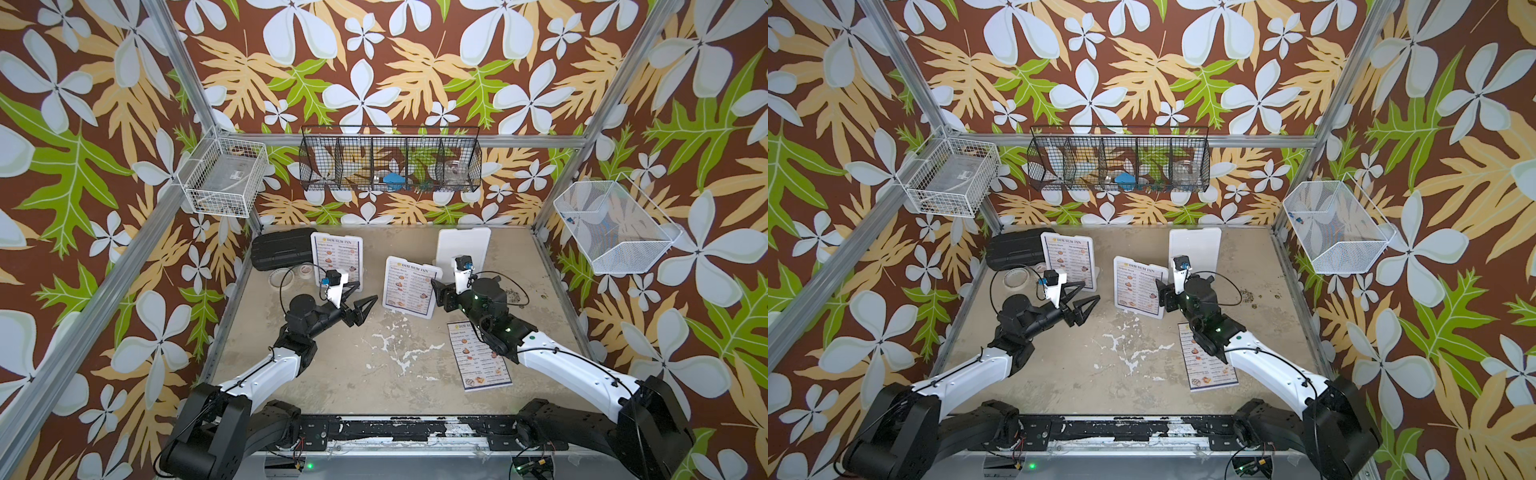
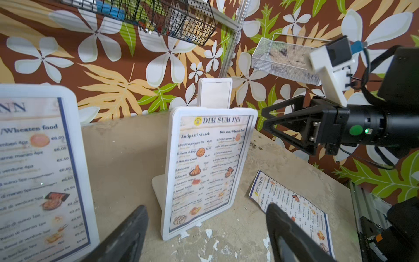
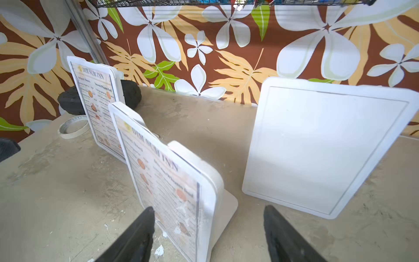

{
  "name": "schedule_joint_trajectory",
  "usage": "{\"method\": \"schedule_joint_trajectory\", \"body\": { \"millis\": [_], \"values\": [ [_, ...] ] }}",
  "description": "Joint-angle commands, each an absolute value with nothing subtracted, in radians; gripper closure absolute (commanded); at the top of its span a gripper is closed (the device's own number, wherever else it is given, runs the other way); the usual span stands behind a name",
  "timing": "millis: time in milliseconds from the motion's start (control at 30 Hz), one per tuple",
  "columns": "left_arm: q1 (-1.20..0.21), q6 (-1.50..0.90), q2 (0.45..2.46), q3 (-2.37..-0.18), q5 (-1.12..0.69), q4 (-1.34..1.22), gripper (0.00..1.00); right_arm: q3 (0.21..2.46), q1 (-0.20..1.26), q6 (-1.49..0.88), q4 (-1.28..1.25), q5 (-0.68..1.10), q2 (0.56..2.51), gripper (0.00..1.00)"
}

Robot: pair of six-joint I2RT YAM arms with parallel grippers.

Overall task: Insert the menus into the narrow rack
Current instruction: Insert the menu into the narrow rack, then move the narrow rack to the center of the board.

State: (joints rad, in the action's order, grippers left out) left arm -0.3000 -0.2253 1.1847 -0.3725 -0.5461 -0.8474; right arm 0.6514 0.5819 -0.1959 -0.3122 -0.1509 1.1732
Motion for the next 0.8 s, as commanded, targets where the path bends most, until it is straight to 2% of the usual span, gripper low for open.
{"method": "schedule_joint_trajectory", "body": {
  "millis": [0,300,767],
  "values": [
    [-0.300,-0.281,1.232,-0.355,-0.536,-0.996,0.16,0.589,0.583,-0.244,-0.438,-0.145,1.158,0.21],
    [-0.302,-0.308,1.410,-0.382,-0.555,-1.087,0.18,0.477,0.583,-0.303,-0.586,-0.082,1.196,0.18],
    [-0.309,-0.320,1.611,-0.464,-0.565,-1.137,0.21,0.501,0.583,-0.341,-0.704,-0.052,1.386,0.18]
  ]
}}
